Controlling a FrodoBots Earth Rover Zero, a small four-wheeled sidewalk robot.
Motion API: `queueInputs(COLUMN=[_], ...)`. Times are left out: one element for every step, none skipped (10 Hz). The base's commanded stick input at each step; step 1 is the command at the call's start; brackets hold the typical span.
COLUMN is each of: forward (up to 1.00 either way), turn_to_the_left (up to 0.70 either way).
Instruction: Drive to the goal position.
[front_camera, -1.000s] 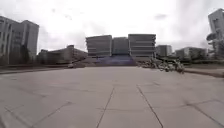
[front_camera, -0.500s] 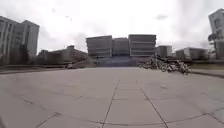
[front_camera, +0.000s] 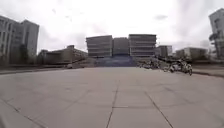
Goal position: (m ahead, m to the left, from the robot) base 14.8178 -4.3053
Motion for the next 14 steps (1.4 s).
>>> queueInputs(forward=[0.7,0.7,0.7,0.7,0.7,0.7,0.7,0.7,0.7,0.7,0.7,0.7,0.7,0.7], turn_to_the_left=[0.02,0.02,0.02,0.02,0.02,0.02,0.02,0.02,0.02,0.02,0.02,0.02,0.02,0.02])
